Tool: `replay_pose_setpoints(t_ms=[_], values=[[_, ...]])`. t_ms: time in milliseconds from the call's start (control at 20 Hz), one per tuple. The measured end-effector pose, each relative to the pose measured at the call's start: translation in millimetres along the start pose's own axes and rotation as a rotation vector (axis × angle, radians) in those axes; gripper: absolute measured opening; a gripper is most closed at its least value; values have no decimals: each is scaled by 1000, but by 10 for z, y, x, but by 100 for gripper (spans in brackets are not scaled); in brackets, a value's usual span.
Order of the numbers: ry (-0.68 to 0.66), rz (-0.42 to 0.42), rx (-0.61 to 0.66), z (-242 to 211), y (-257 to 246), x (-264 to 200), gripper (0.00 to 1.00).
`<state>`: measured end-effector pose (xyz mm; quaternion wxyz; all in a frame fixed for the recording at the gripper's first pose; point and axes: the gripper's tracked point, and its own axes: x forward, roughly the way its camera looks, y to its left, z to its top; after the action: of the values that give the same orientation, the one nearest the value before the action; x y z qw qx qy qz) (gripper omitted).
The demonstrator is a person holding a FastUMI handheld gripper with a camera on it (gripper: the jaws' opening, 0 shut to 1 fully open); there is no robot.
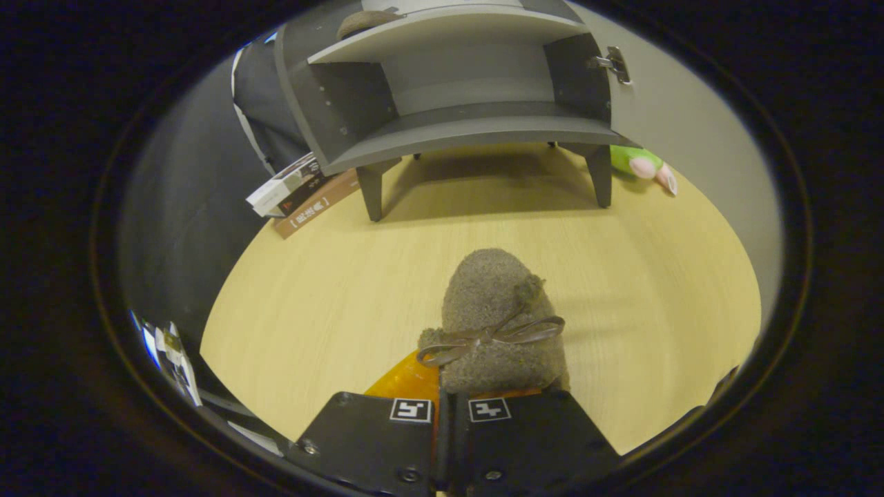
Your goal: Open the shoe cabinet door, grab the shoes and put them into the shoe cabinet, then close the shoe cabinet door.
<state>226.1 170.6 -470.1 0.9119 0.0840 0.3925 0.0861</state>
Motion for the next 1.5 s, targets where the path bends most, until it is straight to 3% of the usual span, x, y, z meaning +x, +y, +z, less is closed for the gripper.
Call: replay_pose_setpoints(t_ms=[350,550,750,1050,1500], values=[[-197,62,-70,919,421,-915,6],[-327,26,-118,1621,584,-1478,6],[-432,5,-133,2312,669,-1732,6],[-565,-37,-138,3443,700,-1805,6],[-597,-96,-120,4667,576,-1148,6]])
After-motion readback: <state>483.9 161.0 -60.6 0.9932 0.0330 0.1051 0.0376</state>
